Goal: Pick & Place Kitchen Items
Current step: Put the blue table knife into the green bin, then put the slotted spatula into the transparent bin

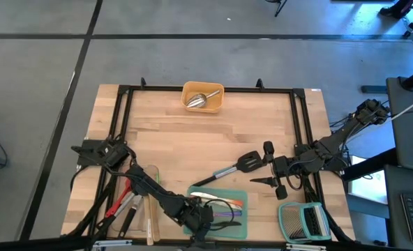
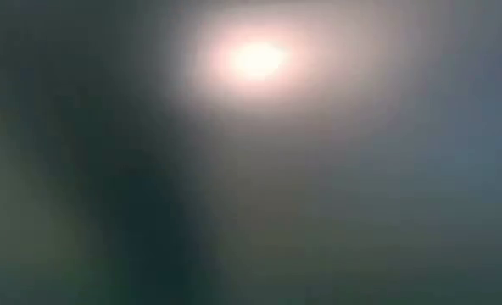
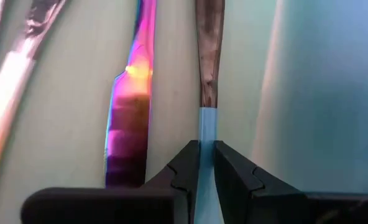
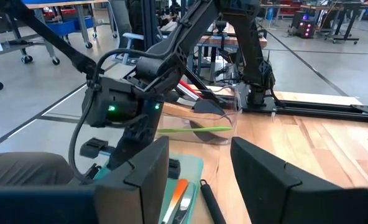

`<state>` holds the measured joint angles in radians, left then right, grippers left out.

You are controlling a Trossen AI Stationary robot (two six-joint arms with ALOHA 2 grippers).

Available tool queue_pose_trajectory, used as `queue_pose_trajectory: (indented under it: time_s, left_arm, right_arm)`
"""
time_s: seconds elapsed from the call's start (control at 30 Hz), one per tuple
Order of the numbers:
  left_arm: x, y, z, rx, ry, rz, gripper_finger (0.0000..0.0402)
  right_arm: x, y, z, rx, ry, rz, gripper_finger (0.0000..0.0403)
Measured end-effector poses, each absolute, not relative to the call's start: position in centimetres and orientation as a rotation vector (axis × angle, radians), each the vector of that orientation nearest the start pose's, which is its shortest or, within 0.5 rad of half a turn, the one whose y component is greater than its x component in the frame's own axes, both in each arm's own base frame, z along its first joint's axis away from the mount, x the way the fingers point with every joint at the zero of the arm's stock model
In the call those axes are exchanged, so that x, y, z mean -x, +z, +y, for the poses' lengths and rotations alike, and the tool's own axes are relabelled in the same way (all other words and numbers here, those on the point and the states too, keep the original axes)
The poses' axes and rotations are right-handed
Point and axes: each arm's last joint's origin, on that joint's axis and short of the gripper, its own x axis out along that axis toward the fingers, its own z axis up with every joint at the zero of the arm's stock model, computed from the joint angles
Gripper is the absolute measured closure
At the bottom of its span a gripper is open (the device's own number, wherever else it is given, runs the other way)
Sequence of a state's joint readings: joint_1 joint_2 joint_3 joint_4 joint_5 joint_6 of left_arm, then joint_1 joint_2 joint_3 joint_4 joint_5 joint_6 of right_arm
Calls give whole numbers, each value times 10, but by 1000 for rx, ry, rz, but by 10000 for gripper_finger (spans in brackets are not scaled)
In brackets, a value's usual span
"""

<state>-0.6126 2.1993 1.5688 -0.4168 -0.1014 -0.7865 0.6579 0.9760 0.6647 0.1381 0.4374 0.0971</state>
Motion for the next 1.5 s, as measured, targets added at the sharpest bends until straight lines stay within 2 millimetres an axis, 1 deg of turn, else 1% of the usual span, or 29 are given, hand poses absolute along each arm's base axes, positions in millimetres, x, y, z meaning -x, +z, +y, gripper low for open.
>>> queue_pose_trajectory:
  time_s: [0.1,0.17,0.23,0.33,0.47,0.57,0.67,0.73,0.8,0.9,0.97,1.03,1.1,1.2,1.27,1.33,1.4,1.5]
  left_arm:
    - [-372,151,-257,313,-46,1069,355]
    - [-371,171,-255,302,-39,1007,350]
    - [-372,185,-254,284,-31,938,345]
    - [-372,193,-252,221,-21,877,340]
    - [-370,216,-246,82,21,765,340]
    - [-369,218,-233,-110,118,750,343]
    - [-372,223,-217,-269,210,735,348]
    - [-377,225,-205,-322,263,738,351]
    - [-383,220,-190,-330,302,745,354]
    - [-388,207,-166,-330,344,794,358]
    - [-386,194,-151,-315,331,854,360]
    - [-383,183,-137,-264,297,871,362]
    - [-381,179,-123,-201,234,854,364]
    - [-377,184,-96,-93,123,829,364]
    - [-373,191,-75,1,27,831,362]
    - [-373,201,-58,59,-19,812,361]
    - [-371,206,-44,26,-1,813,361]
    - [-371,207,-32,-42,26,815,361]
  right_arm:
    - [-179,288,123,-5,213,161,226]
    - [-179,288,123,-4,213,162,226]
    - [-179,288,123,-4,213,163,226]
    - [-178,287,123,-2,213,165,226]
    - [-178,287,122,0,212,170,226]
    - [-180,283,123,-2,208,198,226]
    - [-184,270,125,9,196,233,226]
    - [-190,261,125,-5,153,252,226]
    - [-196,252,122,-18,104,284,226]
    - [-206,242,119,-13,55,320,226]
    - [-211,237,116,-3,30,344,226]
    - [-217,231,111,5,18,377,226]
    - [-222,225,106,13,0,411,226]
    - [-227,217,96,40,-71,454,226]
    - [-230,213,88,59,-131,484,226]
    - [-231,210,80,69,-167,517,226]
    - [-231,207,74,77,-192,546,226]
    - [-231,204,66,85,-220,589,226]
